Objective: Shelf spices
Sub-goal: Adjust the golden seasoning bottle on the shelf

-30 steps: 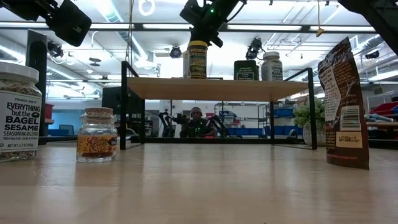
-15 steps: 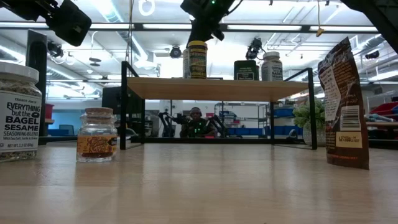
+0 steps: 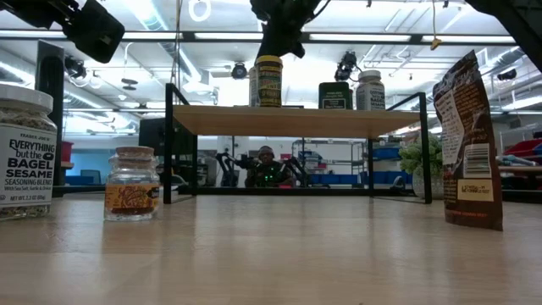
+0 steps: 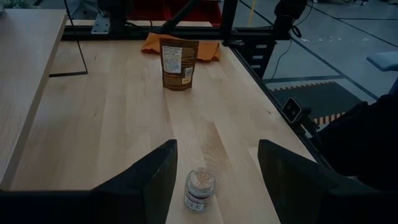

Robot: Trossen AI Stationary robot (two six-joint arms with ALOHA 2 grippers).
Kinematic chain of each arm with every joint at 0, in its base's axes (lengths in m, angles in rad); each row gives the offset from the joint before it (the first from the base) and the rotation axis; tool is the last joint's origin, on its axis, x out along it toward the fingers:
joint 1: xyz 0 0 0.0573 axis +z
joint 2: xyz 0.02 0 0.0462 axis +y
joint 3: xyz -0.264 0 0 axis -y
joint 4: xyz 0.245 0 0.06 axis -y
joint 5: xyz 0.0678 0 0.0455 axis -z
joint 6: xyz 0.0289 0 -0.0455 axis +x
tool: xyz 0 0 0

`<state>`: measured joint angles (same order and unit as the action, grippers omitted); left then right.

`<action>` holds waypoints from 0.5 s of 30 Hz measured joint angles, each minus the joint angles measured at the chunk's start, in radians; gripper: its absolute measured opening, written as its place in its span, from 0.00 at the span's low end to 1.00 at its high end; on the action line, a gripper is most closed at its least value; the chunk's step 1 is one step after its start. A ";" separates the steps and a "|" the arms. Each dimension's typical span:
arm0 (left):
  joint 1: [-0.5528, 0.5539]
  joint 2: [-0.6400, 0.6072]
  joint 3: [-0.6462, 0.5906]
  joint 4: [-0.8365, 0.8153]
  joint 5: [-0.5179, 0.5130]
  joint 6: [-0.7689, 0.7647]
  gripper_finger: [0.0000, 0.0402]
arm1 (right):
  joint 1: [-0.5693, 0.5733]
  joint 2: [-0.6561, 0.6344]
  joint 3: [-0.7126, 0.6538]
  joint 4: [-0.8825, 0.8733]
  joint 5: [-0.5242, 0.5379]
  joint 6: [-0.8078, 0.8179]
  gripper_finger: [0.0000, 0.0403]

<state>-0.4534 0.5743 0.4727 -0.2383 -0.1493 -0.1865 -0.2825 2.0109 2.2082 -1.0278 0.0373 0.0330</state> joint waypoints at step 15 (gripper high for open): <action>0.000 0.000 0.000 0.000 0.000 -0.001 0.57 | -0.007 0.023 -0.005 0.063 0.068 0.019 0.00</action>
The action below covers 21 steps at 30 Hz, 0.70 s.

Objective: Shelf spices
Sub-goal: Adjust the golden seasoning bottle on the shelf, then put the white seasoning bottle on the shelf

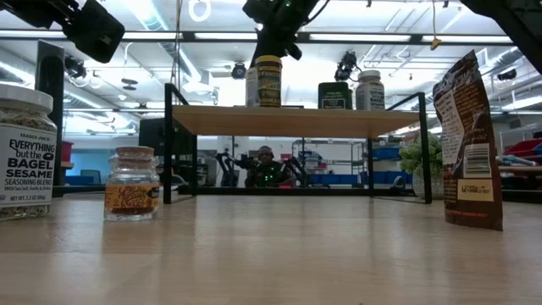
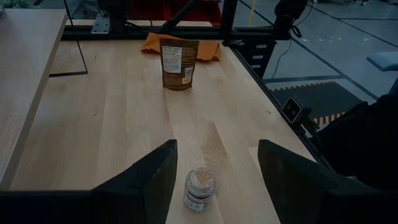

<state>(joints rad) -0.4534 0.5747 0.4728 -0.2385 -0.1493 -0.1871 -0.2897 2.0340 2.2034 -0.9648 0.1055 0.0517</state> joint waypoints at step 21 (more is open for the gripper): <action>0.000 0.000 0.000 0.000 0.000 -0.008 0.57 | 0.071 -0.087 0.005 -0.061 0.210 0.020 0.00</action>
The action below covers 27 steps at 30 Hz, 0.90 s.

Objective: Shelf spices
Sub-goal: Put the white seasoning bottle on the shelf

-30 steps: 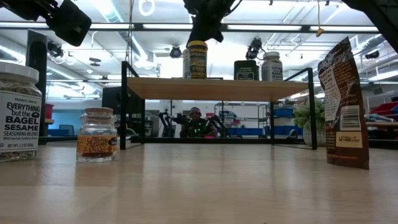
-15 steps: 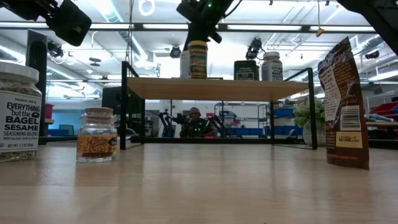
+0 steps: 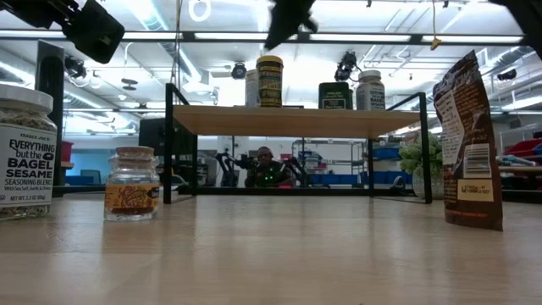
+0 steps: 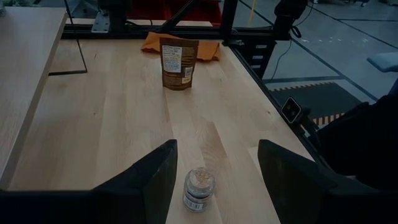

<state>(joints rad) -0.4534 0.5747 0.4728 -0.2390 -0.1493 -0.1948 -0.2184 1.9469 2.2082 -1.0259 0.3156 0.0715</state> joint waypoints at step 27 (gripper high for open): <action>0.000 0.001 0.000 0.006 -0.003 0.000 0.57 | 0.800 -0.149 -0.479 -0.099 0.398 0.657 0.00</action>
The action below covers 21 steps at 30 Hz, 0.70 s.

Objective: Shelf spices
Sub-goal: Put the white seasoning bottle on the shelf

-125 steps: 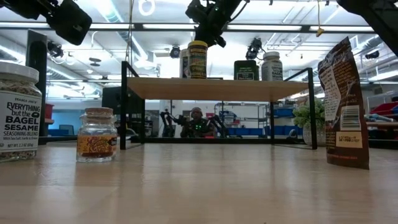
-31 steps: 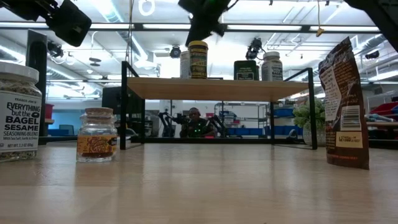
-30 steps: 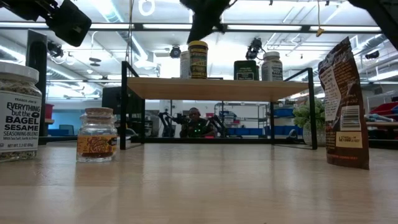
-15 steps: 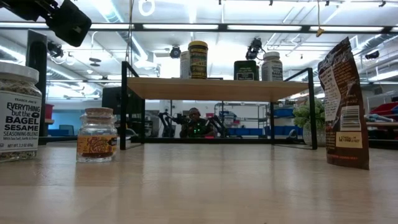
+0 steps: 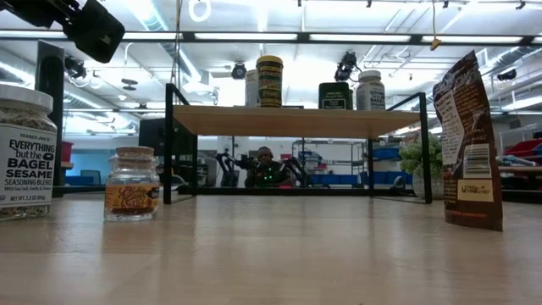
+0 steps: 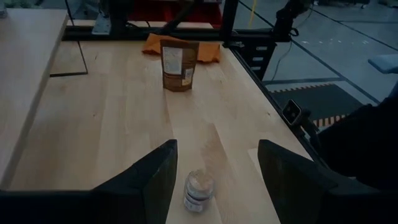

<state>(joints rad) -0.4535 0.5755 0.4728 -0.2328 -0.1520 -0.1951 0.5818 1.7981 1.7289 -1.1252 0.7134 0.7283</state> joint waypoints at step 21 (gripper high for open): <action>0.000 0.001 0.000 0.241 -0.121 0.005 0.57 | -0.171 0.001 -0.469 1.222 -0.406 -0.415 0.00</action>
<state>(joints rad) -0.4534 0.5762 0.4728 0.0086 -0.2726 -0.1898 0.4113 1.7987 1.2598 0.0971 0.3073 0.3132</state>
